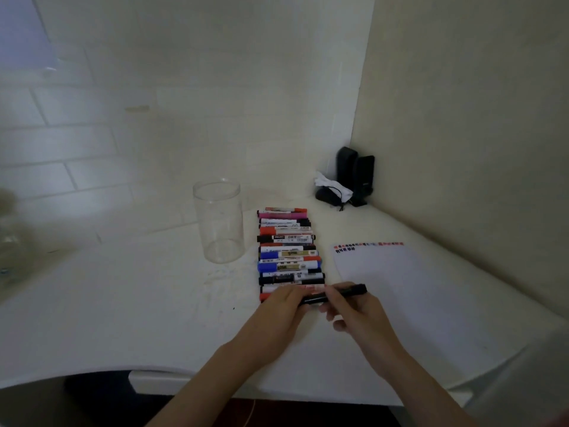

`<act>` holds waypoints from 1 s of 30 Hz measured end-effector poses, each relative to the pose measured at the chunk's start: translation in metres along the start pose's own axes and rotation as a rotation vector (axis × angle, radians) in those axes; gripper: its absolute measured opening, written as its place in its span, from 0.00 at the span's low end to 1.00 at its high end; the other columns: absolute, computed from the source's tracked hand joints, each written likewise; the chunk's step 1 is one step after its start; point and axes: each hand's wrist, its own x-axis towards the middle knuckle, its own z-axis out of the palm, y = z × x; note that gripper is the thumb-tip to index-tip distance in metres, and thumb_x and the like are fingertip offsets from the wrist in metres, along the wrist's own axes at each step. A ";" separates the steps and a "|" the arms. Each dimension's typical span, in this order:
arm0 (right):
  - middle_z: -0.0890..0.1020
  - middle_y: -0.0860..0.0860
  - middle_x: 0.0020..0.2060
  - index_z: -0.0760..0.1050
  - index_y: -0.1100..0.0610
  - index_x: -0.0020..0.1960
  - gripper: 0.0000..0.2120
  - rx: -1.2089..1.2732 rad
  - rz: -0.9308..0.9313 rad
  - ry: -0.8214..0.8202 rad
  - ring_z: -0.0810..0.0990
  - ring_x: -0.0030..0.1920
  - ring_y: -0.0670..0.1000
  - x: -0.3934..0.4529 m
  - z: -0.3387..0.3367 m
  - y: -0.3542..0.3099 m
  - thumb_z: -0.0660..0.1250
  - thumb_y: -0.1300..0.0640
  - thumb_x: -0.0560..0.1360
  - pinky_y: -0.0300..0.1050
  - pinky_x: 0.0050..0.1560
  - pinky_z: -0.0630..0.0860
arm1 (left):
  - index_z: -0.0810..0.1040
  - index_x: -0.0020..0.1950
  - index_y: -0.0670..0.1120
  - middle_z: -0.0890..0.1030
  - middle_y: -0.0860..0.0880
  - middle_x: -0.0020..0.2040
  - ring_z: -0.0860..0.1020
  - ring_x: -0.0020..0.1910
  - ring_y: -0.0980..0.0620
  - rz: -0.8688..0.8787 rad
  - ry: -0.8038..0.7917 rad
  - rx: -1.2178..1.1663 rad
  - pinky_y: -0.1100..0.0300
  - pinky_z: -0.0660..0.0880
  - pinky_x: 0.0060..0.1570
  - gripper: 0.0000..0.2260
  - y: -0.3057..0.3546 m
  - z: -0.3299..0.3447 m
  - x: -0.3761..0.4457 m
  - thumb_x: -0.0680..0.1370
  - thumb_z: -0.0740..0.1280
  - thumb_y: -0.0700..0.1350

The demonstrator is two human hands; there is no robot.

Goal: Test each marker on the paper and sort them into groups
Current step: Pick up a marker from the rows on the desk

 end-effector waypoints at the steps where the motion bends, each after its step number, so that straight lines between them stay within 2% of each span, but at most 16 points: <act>1: 0.84 0.59 0.38 0.80 0.60 0.49 0.10 0.008 -0.028 0.007 0.80 0.37 0.52 0.000 -0.001 -0.002 0.68 0.53 0.77 0.44 0.37 0.75 | 0.71 0.67 0.47 0.75 0.49 0.65 0.73 0.62 0.55 0.006 -0.004 -0.008 0.66 0.68 0.63 0.14 0.003 0.000 0.002 0.83 0.56 0.46; 4: 0.83 0.58 0.36 0.79 0.61 0.49 0.09 0.011 -0.090 -0.013 0.79 0.36 0.52 -0.001 -0.006 -0.009 0.66 0.55 0.77 0.46 0.39 0.76 | 0.72 0.64 0.48 0.77 0.49 0.61 0.75 0.57 0.56 -0.002 -0.025 -0.055 0.63 0.72 0.60 0.13 0.010 -0.003 0.008 0.83 0.56 0.48; 8: 0.82 0.56 0.34 0.78 0.62 0.49 0.08 0.068 -0.118 -0.058 0.78 0.34 0.50 -0.006 -0.013 -0.018 0.65 0.57 0.78 0.42 0.37 0.76 | 0.73 0.62 0.48 0.79 0.50 0.58 0.76 0.55 0.56 0.034 -0.074 -0.100 0.58 0.75 0.56 0.12 0.014 -0.013 0.013 0.83 0.56 0.49; 10: 0.81 0.57 0.34 0.78 0.62 0.48 0.08 0.110 -0.114 -0.059 0.77 0.34 0.51 -0.008 -0.013 -0.020 0.66 0.57 0.77 0.43 0.37 0.75 | 0.73 0.61 0.51 0.79 0.52 0.55 0.76 0.52 0.57 0.023 -0.086 -0.166 0.61 0.75 0.53 0.11 0.017 -0.016 0.014 0.82 0.57 0.50; 13: 0.79 0.56 0.33 0.78 0.61 0.48 0.08 0.231 -0.052 -0.019 0.76 0.35 0.52 -0.010 -0.016 -0.023 0.68 0.56 0.75 0.46 0.39 0.75 | 0.72 0.55 0.57 0.79 0.55 0.48 0.76 0.44 0.60 -0.067 -0.061 -0.268 0.68 0.74 0.42 0.05 0.018 -0.023 0.012 0.82 0.58 0.51; 15: 0.79 0.56 0.35 0.79 0.60 0.48 0.10 0.230 0.018 -0.073 0.78 0.38 0.51 -0.011 -0.026 -0.026 0.70 0.54 0.72 0.47 0.43 0.75 | 0.72 0.52 0.57 0.78 0.57 0.47 0.76 0.44 0.62 -0.105 -0.063 -0.292 0.72 0.71 0.41 0.04 0.016 -0.031 0.008 0.82 0.58 0.50; 17: 0.83 0.57 0.39 0.80 0.62 0.49 0.11 0.106 0.087 -0.219 0.80 0.40 0.53 -0.011 -0.040 -0.029 0.71 0.55 0.72 0.50 0.47 0.77 | 0.73 0.50 0.57 0.77 0.59 0.43 0.75 0.42 0.63 -0.114 -0.080 -0.317 0.72 0.70 0.40 0.05 0.013 -0.040 0.006 0.81 0.59 0.48; 19: 0.85 0.59 0.41 0.79 0.63 0.51 0.08 -0.090 0.105 -0.337 0.81 0.40 0.54 -0.010 -0.048 -0.034 0.70 0.60 0.75 0.53 0.51 0.78 | 0.75 0.51 0.56 0.76 0.58 0.40 0.75 0.39 0.59 -0.111 -0.088 -0.358 0.68 0.71 0.40 0.05 0.012 -0.046 0.005 0.81 0.60 0.48; 21: 0.85 0.54 0.38 0.79 0.60 0.52 0.05 -0.327 0.037 -0.436 0.80 0.37 0.52 -0.010 -0.043 -0.039 0.67 0.59 0.78 0.50 0.46 0.77 | 0.75 0.52 0.55 0.76 0.59 0.41 0.75 0.41 0.59 -0.063 -0.117 -0.334 0.68 0.72 0.42 0.05 0.016 -0.046 0.007 0.81 0.59 0.48; 23: 0.78 0.46 0.31 0.79 0.54 0.52 0.08 -0.477 -0.051 -0.501 0.74 0.32 0.47 -0.010 -0.033 -0.043 0.63 0.54 0.80 0.41 0.37 0.71 | 0.74 0.53 0.54 0.77 0.60 0.47 0.75 0.48 0.60 0.009 -0.156 -0.268 0.69 0.72 0.47 0.07 0.020 -0.043 0.009 0.82 0.57 0.50; 25: 0.74 0.42 0.27 0.80 0.49 0.49 0.11 -0.564 -0.148 -0.487 0.70 0.30 0.43 -0.009 -0.026 -0.042 0.60 0.51 0.82 0.37 0.36 0.66 | 0.73 0.53 0.52 0.76 0.58 0.50 0.74 0.52 0.60 0.037 -0.178 -0.218 0.68 0.72 0.51 0.10 0.021 -0.044 0.010 0.83 0.54 0.52; 27: 0.75 0.37 0.27 0.79 0.43 0.49 0.08 -0.652 -0.260 -0.446 0.72 0.30 0.40 -0.011 -0.020 -0.042 0.61 0.50 0.81 0.34 0.36 0.67 | 0.72 0.54 0.52 0.75 0.57 0.52 0.72 0.52 0.61 0.058 -0.206 -0.121 0.69 0.70 0.53 0.13 0.019 -0.047 0.009 0.82 0.51 0.55; 29: 0.76 0.29 0.31 0.76 0.37 0.55 0.08 -0.768 -0.365 -0.404 0.76 0.34 0.35 -0.017 -0.017 -0.044 0.62 0.50 0.80 0.30 0.36 0.68 | 0.73 0.54 0.52 0.77 0.57 0.53 0.73 0.53 0.63 0.021 -0.227 -0.144 0.71 0.70 0.53 0.14 0.019 -0.051 0.006 0.82 0.50 0.55; 30: 0.78 0.28 0.33 0.77 0.37 0.57 0.10 -0.823 -0.414 -0.356 0.77 0.36 0.34 -0.019 -0.020 -0.044 0.63 0.48 0.79 0.29 0.37 0.69 | 0.74 0.53 0.52 0.78 0.58 0.52 0.75 0.51 0.65 -0.048 -0.205 -0.197 0.72 0.70 0.52 0.14 0.017 -0.058 0.005 0.82 0.50 0.54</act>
